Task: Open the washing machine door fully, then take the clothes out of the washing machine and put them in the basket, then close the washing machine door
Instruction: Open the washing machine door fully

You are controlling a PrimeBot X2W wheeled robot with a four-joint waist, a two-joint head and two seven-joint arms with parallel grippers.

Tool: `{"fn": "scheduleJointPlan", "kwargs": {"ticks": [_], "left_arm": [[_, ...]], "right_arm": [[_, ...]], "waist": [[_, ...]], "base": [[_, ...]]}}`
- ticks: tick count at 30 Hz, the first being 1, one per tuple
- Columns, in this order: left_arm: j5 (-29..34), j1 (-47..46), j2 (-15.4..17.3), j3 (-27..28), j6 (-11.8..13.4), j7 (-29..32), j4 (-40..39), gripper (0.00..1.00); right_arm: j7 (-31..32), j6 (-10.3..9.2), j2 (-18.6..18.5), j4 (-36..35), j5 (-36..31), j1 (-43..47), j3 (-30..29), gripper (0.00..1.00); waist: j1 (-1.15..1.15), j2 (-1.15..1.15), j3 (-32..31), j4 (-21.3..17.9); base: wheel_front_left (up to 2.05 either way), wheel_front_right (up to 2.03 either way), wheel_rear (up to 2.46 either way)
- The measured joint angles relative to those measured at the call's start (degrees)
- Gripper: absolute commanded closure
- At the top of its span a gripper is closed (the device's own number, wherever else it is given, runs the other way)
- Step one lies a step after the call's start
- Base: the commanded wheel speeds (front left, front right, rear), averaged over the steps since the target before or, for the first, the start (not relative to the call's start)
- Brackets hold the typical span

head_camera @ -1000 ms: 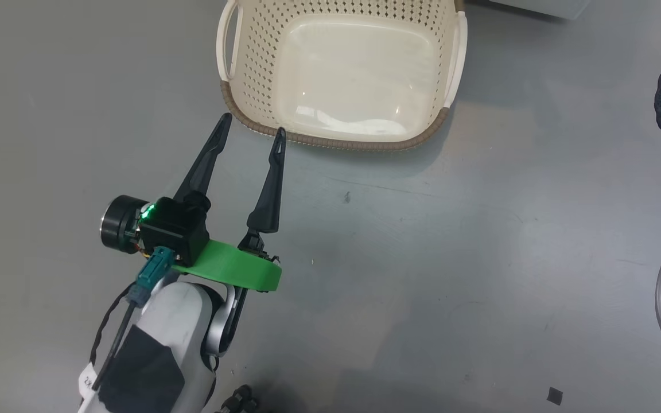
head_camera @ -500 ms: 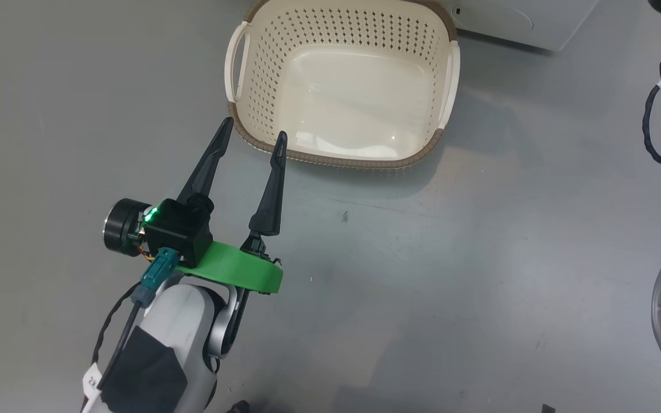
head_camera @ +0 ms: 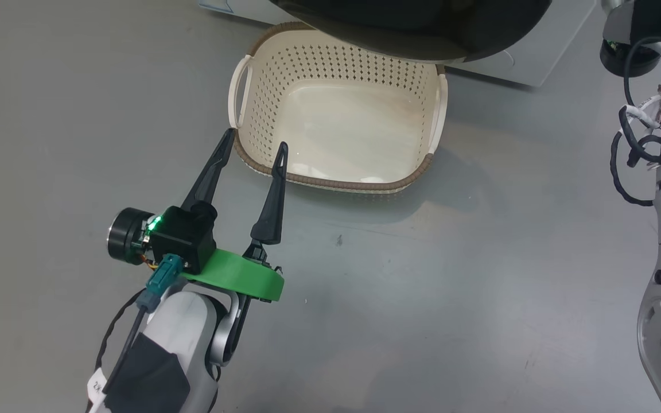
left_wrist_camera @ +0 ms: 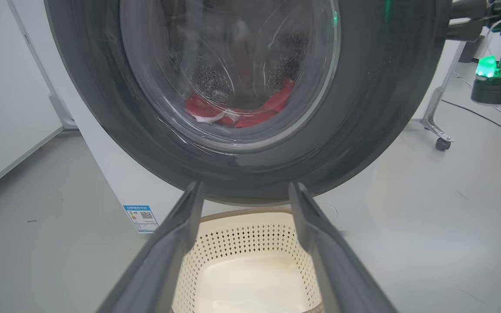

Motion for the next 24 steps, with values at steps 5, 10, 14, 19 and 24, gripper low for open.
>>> {"fn": "scheduleJointPlan", "kwargs": {"ticks": [5, 10, 14, 19, 24], "left_arm": [[0.08, 1.29, 0.01, -0.57, 0.00, 0.00, 0.04, 0.00], [0.08, 1.98, 0.02, -0.78, 0.00, 0.00, 0.07, 0.00], [0.08, 2.17, 0.03, -0.74, 0.00, 0.00, 0.10, 0.00], [0.22, 2.82, 0.04, -0.53, 0.08, 0.00, 0.13, 0.00], [0.65, 3.16, 0.07, -0.31, 0.10, 0.00, 0.14, 0.00]], "right_arm": [[0.75, 0.19, 0.18, 0.70, 0.04, 1.35, 0.35, 1.00], [2.03, 0.16, 0.19, 1.11, 0.91, 2.51, 0.69, 1.00], [2.57, 0.26, 0.40, 1.34, 1.21, 3.49, 1.21, 1.00], [3.37, 0.51, 0.48, 1.74, 1.40, 4.70, 1.80, 1.00], [3.86, 0.49, 0.66, 1.78, 1.88, 5.80, 2.56, 1.00]], "waist": [[0.00, 0.00, -1.56, -0.30], [0.00, 0.00, -2.83, -0.61], [0.00, 0.00, -3.67, -0.83], [0.00, 0.00, -4.60, -1.17], [0.00, 0.00, -5.30, -1.65]], "base": [[0.00, 0.00, 0.00], [0.00, 0.00, 0.00], [0.00, 0.00, 0.00], [0.00, 0.00, 0.00], [0.00, 0.00, 0.00]]}}
